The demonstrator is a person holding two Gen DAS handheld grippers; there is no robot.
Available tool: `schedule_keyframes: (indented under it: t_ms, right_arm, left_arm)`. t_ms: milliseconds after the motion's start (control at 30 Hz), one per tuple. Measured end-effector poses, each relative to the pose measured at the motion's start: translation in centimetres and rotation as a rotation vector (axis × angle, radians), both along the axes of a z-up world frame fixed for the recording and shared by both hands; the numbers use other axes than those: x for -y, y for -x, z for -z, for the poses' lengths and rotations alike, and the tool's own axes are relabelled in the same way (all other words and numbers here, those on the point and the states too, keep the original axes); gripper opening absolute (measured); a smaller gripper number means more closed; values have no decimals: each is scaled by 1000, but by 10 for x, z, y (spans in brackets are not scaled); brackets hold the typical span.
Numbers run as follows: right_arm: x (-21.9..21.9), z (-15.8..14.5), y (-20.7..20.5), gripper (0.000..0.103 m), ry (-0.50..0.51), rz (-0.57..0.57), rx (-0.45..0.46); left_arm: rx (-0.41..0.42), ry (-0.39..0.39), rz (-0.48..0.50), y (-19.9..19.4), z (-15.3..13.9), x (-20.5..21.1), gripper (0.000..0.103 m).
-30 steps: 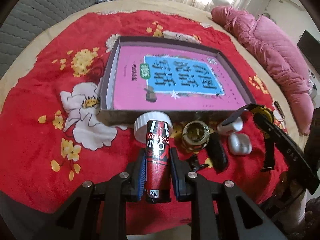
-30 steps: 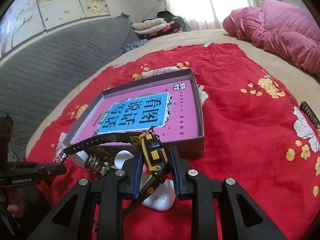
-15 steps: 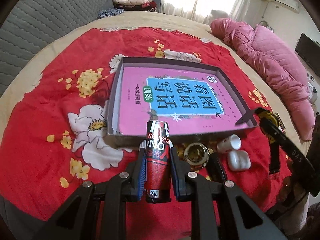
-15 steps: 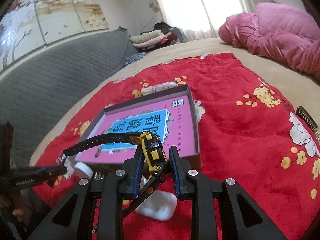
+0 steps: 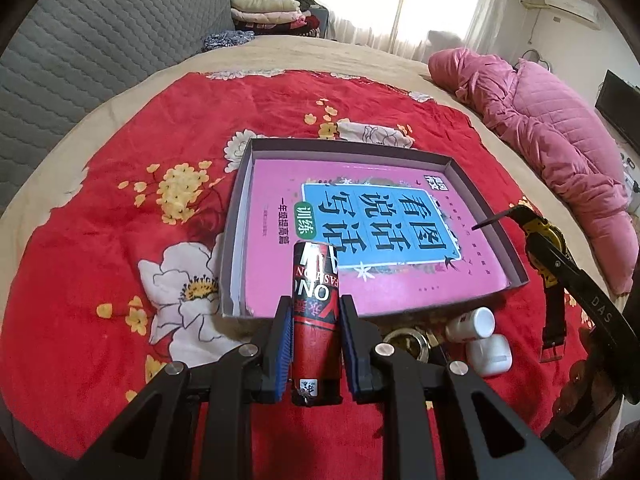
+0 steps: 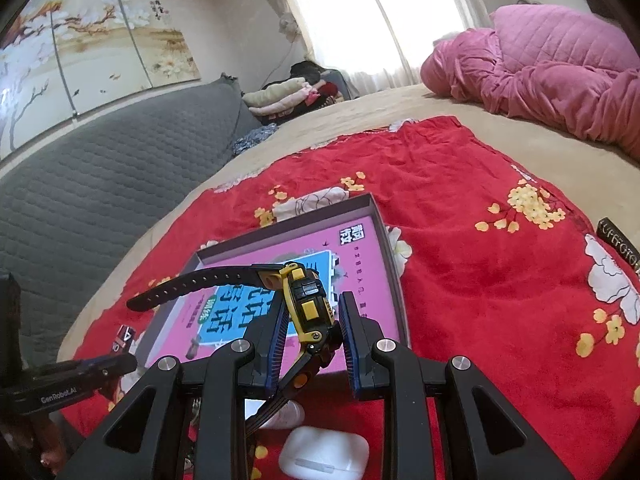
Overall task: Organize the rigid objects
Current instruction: 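Lift the watch with the right tool toward the box while the left tool lifts the lighter, then lower the watch onto the book in the box and open the right tool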
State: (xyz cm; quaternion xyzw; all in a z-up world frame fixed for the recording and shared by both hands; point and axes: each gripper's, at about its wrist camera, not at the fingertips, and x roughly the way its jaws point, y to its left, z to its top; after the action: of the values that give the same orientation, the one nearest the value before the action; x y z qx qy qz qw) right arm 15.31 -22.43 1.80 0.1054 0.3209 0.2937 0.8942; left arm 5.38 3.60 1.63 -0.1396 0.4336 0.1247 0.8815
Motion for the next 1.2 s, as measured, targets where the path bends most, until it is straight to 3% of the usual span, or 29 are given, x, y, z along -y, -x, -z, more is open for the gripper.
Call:
schedule_keyframes:
  t_ms: [267, 933, 1200]
  right_arm:
    - [-4, -1, -13, 26, -29, 45, -16]
    - [-22, 24, -45, 26, 43, 127, -88]
    - [-28, 35, -52, 26, 131, 157, -109]
  left_arm:
    - [-10, -5, -9, -6, 3, -4, 22]
    - [-53, -26, -6, -27, 18, -9, 22]
    - [-71, -27, -1, -34, 27, -9, 22]
